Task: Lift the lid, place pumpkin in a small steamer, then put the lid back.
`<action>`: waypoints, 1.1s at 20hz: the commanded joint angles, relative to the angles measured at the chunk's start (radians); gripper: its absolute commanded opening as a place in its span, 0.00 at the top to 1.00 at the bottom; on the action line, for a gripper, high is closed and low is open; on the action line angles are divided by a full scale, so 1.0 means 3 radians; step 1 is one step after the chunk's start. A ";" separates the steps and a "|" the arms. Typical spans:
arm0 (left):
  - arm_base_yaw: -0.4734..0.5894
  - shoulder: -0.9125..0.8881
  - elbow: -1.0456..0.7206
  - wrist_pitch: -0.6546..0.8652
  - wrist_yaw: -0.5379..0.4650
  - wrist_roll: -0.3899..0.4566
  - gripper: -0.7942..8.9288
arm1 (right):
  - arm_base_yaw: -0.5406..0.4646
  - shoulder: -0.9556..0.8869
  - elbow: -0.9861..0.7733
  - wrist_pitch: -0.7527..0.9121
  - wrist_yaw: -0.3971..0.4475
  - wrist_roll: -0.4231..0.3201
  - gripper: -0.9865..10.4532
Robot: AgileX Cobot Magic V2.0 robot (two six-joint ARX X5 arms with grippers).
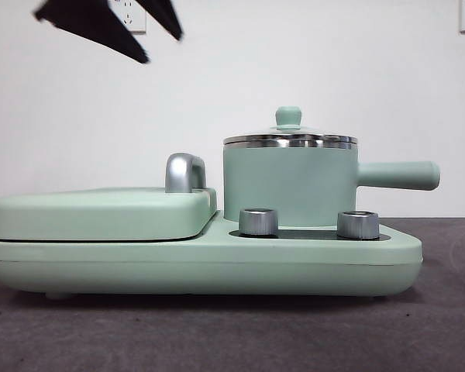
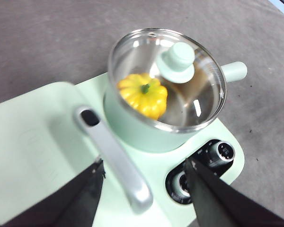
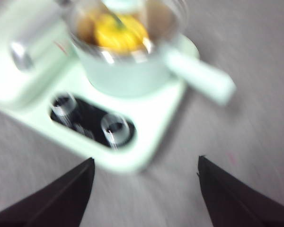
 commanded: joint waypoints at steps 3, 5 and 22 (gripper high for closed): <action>0.0170 -0.0481 -0.0392 0.0008 -0.0092 -0.0216 0.63 | 0.0020 0.0432 0.0037 0.0640 -0.0270 -0.0139 0.62; 0.0234 -0.0800 -0.0666 0.0006 -0.0193 -0.0338 0.63 | 0.0020 0.0624 0.0041 0.0858 -0.0412 -0.0137 0.62; 0.0389 -0.2055 -0.1486 -0.0117 -0.0257 -0.0702 0.91 | 0.0019 0.0910 0.0042 0.1260 -0.0783 -0.0214 0.84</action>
